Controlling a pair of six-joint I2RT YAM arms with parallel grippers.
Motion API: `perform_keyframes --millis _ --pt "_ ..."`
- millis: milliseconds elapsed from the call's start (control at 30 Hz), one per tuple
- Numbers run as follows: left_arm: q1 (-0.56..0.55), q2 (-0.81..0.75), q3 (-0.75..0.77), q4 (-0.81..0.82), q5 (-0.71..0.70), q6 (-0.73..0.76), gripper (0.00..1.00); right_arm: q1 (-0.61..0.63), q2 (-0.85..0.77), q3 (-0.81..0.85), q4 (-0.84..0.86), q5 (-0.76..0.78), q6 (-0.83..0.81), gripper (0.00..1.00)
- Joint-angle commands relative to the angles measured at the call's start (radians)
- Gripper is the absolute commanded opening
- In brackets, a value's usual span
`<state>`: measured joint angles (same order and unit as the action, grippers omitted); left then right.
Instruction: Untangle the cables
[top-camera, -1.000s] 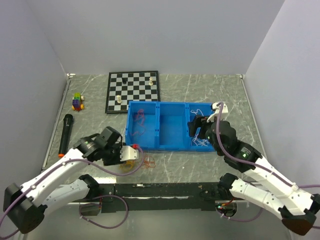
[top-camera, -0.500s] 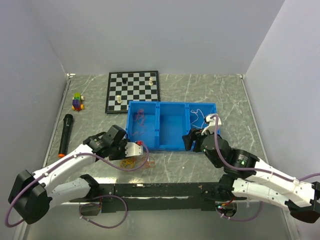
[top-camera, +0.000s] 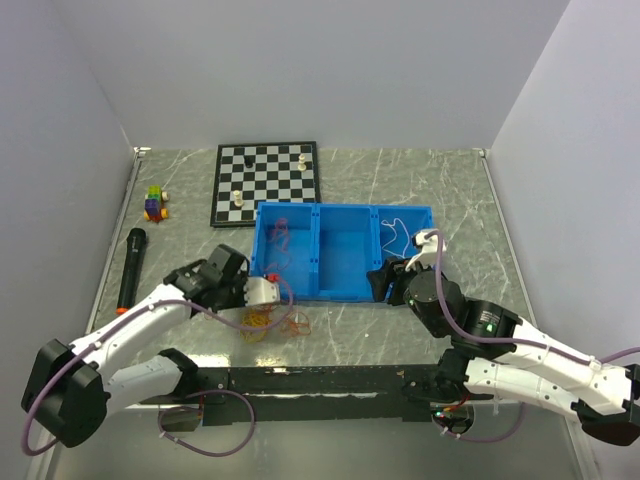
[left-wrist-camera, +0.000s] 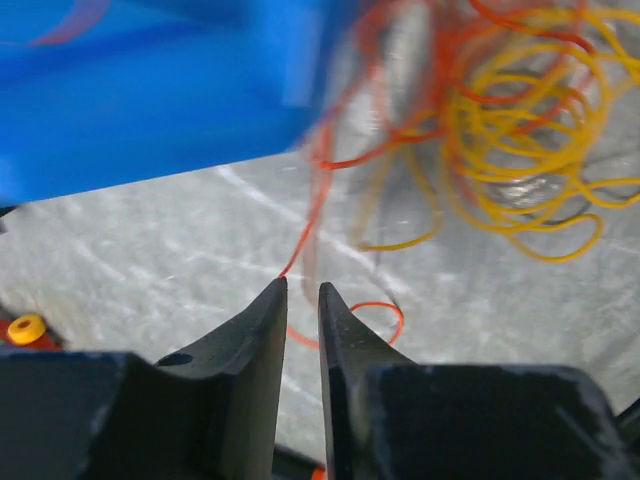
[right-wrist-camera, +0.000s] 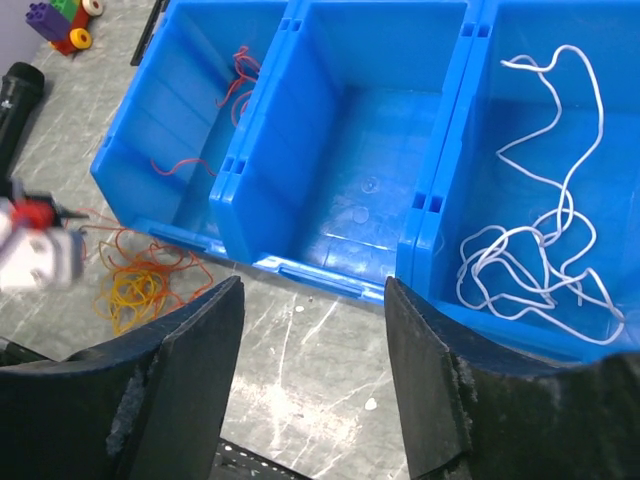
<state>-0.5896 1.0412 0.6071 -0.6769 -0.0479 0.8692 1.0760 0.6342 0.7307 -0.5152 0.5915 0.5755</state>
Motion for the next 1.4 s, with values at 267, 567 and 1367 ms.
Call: perform_keyframes --millis 267,567,1367 --pt "0.094 0.033 0.094 -0.153 0.138 0.047 0.33 0.010 -0.048 -0.022 -0.014 0.028 0.027 0.59" --pt "0.105 0.042 0.076 -0.129 0.174 0.068 0.52 0.012 -0.068 -0.027 -0.026 0.037 0.035 0.59" --pt "0.129 -0.125 0.464 -0.326 0.344 0.040 0.01 0.019 -0.056 -0.007 -0.006 0.042 -0.005 0.38"
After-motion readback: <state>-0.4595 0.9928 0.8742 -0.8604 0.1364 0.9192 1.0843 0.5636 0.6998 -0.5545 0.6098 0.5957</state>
